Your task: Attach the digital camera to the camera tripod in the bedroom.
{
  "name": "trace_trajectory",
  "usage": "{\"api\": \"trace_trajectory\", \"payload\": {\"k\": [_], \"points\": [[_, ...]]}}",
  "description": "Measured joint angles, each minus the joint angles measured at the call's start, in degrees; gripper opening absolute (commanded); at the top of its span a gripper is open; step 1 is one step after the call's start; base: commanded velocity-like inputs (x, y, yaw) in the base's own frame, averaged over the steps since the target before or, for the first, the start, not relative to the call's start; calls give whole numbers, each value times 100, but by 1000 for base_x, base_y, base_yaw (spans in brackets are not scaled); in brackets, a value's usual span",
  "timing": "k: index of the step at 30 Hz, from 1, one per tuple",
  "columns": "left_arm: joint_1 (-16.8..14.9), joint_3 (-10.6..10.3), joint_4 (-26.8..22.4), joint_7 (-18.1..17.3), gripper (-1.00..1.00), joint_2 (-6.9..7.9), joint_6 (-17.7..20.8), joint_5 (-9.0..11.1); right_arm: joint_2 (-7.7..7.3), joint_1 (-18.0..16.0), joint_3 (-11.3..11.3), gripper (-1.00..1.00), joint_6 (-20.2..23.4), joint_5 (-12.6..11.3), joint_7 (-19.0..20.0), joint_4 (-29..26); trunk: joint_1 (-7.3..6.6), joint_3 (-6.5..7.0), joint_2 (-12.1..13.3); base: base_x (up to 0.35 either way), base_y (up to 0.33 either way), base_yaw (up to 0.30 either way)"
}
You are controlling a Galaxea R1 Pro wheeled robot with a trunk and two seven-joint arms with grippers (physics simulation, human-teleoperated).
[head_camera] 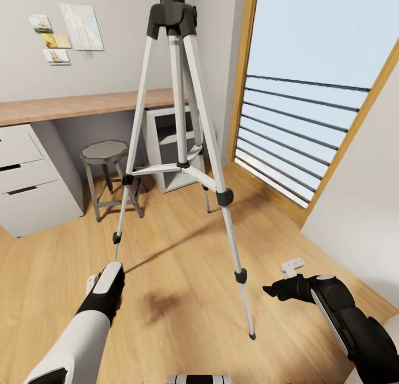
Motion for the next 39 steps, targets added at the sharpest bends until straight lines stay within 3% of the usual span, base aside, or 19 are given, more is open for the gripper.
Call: {"api": "trace_trajectory", "payload": {"k": [6,10,28,34,39], "points": [[-55,-176,-152,158,100,-79,1,-13,-1,40,-3,100,3,1,-9,-19,15,-133,-8,0,0,0],[-281,-272,-186,302,100,-94,4,-23,-1,86,-1,100,5,1,-11,-52,26,-221,-14,0,0,0],[-749,-338,-133,409,100,-103,13,-28,1,124,-26,100,6,3,-12,-128,72,-621,-38,0,0,0],[-878,-342,-98,423,100,-101,29,-31,-3,122,-171,100,18,-1,-12,-126,88,-754,-46,0,0,0],[-915,-342,-68,419,100,-101,34,-31,-6,78,-419,100,27,-3,-12,-111,101,-865,-52,0,0,0]]}}
